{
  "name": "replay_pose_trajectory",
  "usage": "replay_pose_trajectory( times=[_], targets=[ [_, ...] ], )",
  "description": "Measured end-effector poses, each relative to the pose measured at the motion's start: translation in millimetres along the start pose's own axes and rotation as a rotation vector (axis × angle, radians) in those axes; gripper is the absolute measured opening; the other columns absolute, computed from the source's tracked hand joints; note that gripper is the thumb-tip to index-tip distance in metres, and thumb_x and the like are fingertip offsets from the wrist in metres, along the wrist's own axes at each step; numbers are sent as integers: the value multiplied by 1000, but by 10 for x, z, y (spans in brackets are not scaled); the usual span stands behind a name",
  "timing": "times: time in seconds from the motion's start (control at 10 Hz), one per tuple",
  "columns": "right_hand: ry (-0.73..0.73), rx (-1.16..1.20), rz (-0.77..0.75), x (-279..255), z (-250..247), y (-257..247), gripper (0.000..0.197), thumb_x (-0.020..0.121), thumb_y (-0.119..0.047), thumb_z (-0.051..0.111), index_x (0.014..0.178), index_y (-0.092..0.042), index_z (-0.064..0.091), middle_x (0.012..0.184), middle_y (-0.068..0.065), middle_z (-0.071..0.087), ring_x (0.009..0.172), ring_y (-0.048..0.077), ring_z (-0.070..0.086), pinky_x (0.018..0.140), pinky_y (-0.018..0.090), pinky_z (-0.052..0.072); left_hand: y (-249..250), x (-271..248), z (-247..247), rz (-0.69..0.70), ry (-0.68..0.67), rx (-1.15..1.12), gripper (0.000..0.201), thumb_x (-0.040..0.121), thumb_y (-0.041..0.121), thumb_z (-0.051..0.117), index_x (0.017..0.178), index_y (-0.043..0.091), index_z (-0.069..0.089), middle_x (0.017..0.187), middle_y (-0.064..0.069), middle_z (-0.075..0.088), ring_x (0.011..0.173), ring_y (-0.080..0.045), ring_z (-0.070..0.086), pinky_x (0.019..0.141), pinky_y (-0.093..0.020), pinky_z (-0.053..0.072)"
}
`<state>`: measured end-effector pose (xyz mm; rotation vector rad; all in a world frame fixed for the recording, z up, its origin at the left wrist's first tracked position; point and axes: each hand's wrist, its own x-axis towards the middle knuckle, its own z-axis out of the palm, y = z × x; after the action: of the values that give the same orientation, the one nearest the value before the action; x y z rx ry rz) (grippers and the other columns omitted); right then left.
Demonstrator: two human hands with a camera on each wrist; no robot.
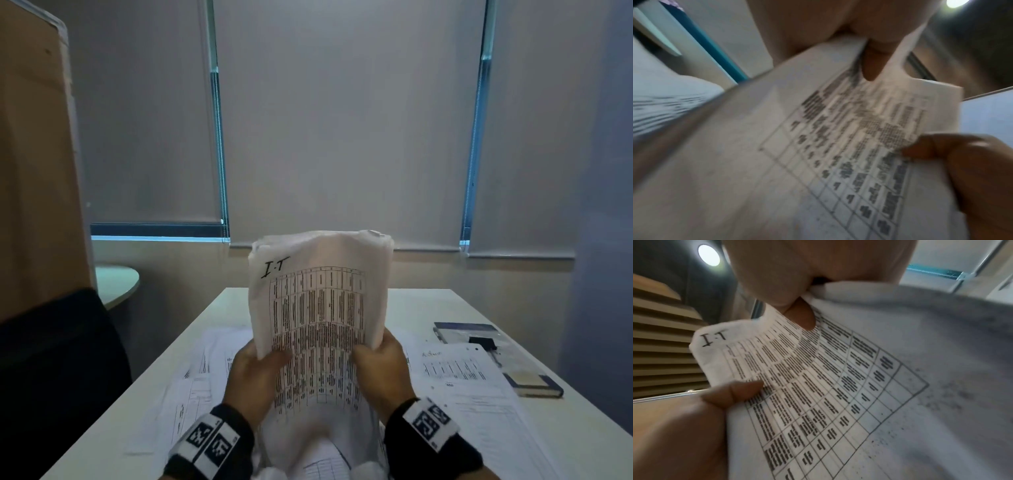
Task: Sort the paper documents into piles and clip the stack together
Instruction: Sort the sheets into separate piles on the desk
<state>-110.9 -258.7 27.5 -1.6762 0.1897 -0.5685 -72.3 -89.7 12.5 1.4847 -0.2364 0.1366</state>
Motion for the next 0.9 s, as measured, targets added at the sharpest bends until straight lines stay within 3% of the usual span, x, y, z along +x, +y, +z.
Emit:
replay_pose_trajectory(
  times=[0.1,0.2,0.3,0.4,0.5,0.6,0.7,0.8,0.9],
  targets=[
    [-41,37,-1,54,-69,3,20,80,7,58,91,-9,63,81,16,65,70,24,59,59,36,52,-54,41,-174,-56,-46,-27,23,85,5,72,107,12,71,96,-7,80,96,-33,74,88,-50,57],
    [-116,32,-69,103,-58,-112,24,74,6,61,90,-11,66,90,18,71,75,25,63,68,44,56,-26,114,-271,-4,-45,-22,18,88,9,73,103,17,72,96,-3,80,93,-25,76,88,-46,55],
    [-212,7,-121,164,-6,-221,25,67,-18,64,91,-13,67,90,9,74,81,26,69,75,44,58,-4,240,-438,58,103,39,10,96,11,65,89,15,72,82,-7,77,75,-27,71,72,-37,55],
    [-283,-94,-127,298,-19,-250,23,81,-29,72,87,-13,57,85,5,65,75,19,64,62,31,52,25,363,-782,73,249,-106,12,96,9,64,88,15,71,76,1,76,72,-23,69,73,-33,52],
    [-334,-344,-91,431,-85,-172,25,83,-35,73,87,-16,58,82,2,63,70,17,61,58,29,46,-90,537,-1356,44,454,-276,3,91,13,71,88,13,70,85,-2,77,86,-24,69,91,-42,53],
    [-565,-787,-53,478,-73,-42,25,81,-46,71,85,-24,59,83,-5,65,75,16,65,64,30,50,-433,730,-2003,-21,553,-432,40,73,34,88,103,10,75,108,-9,76,101,-32,72,98,-56,50],
    [-739,-1131,-60,453,123,41,27,85,-48,67,98,-26,59,93,-11,57,86,14,61,78,30,49,-916,829,-2441,-141,607,-469,70,72,50,84,127,10,66,115,-3,71,102,-28,70,97,-47,50],
    [-796,-1241,-56,507,461,85,41,86,-49,66,116,-22,59,108,-7,53,98,17,54,89,32,46,-1392,936,-2773,-293,695,-458,98,38,71,89,107,4,71,107,-16,73,93,-38,71,88,-69,51],
    [-831,-1320,-108,658,873,88,50,87,-45,67,127,-17,54,128,2,56,114,23,54,97,35,45,-1366,867,-2761,-278,758,-481,88,52,63,87,118,9,69,118,-13,70,107,-36,69,96,-63,50]
  ],
)
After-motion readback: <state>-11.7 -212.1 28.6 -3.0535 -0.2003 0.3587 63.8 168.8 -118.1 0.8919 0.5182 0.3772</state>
